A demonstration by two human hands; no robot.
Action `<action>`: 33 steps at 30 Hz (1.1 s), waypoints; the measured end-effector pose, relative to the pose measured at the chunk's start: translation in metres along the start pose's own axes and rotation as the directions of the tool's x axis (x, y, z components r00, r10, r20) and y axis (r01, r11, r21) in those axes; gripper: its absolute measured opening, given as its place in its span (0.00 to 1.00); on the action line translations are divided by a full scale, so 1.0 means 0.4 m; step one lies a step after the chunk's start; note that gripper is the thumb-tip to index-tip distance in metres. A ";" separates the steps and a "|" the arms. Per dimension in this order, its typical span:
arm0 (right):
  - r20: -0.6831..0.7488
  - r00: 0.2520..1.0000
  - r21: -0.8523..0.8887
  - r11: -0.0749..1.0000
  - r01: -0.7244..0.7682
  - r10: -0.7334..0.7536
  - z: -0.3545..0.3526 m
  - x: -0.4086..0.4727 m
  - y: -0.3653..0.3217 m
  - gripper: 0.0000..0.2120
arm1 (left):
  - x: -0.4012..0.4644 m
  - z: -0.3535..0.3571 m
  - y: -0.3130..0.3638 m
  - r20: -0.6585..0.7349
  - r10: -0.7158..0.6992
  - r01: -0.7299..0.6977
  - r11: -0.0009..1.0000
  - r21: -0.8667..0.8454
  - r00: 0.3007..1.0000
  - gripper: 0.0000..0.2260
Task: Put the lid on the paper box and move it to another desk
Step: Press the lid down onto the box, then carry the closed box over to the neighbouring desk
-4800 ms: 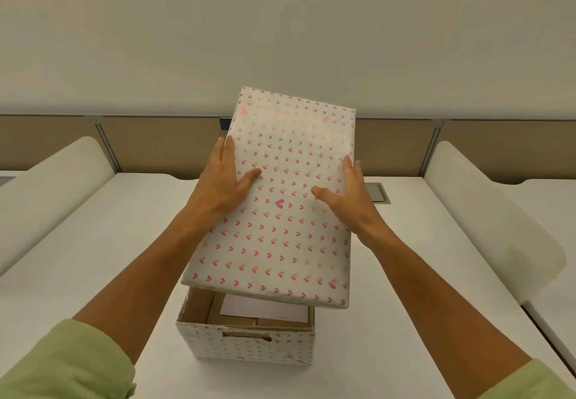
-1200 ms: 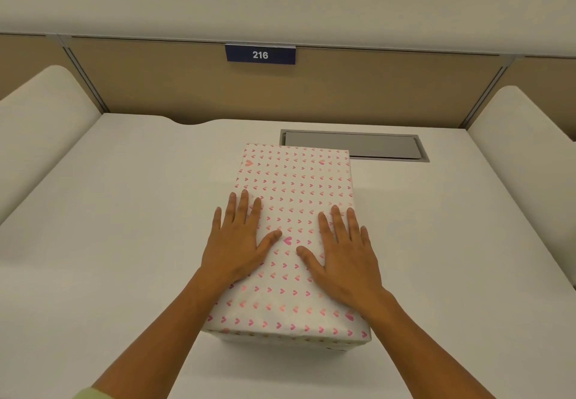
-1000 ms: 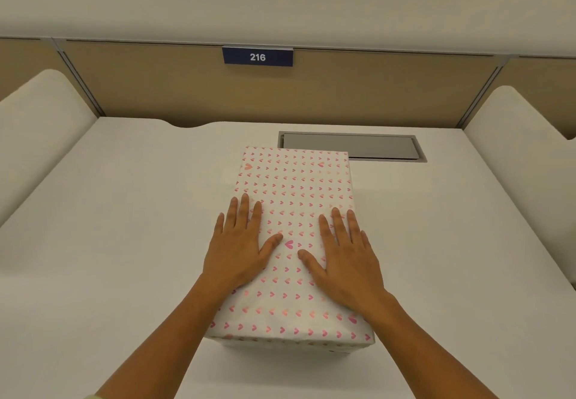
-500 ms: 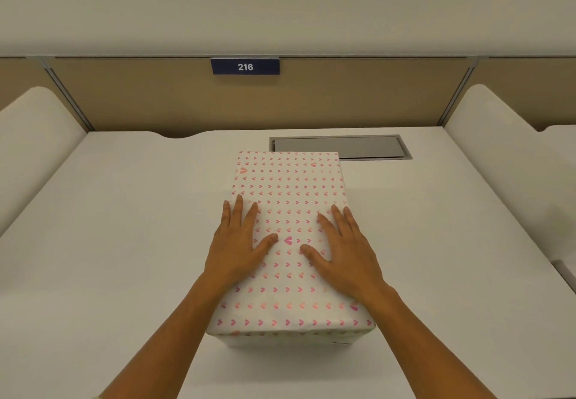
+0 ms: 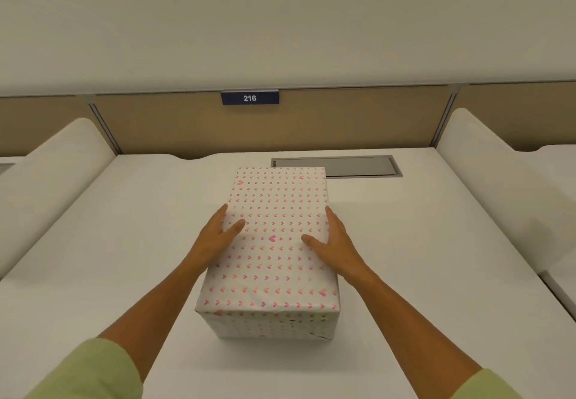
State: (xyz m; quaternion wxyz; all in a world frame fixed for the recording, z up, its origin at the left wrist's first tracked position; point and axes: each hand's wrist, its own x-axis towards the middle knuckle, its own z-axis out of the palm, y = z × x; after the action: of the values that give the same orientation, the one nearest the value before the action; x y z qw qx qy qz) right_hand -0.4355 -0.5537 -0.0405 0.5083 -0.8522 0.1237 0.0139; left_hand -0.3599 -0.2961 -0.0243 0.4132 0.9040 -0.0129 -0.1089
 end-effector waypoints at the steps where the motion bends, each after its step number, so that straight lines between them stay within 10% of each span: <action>1: 0.005 0.999 0.101 0.994 -0.040 0.039 -0.007 -0.002 0.003 0.45 | -0.010 -0.005 -0.002 0.005 -0.019 0.019 0.999 -0.048 1.000 0.36; 14: 0.175 0.921 0.531 0.755 -0.385 0.347 -0.037 0.035 0.003 0.44 | 0.029 -0.018 -0.041 0.236 -0.355 0.423 0.682 -0.597 0.905 0.39; 19: 0.291 0.906 0.651 0.630 -0.424 0.309 -0.039 0.065 0.014 0.33 | 0.069 -0.011 -0.060 0.365 -0.271 0.453 0.607 -0.653 0.891 0.42; 33: 0.560 0.784 0.679 0.392 -0.620 0.269 0.012 0.132 0.098 0.44 | 0.148 0.025 -0.107 0.596 -0.096 0.592 0.315 -0.742 0.797 0.27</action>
State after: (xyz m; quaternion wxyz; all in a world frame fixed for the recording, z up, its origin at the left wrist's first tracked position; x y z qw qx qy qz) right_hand -0.3928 -0.5777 -0.0844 0.8406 -0.4140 0.2470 0.2471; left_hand -0.3072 -0.2821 -0.0738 0.7842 0.4572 0.1544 -0.3901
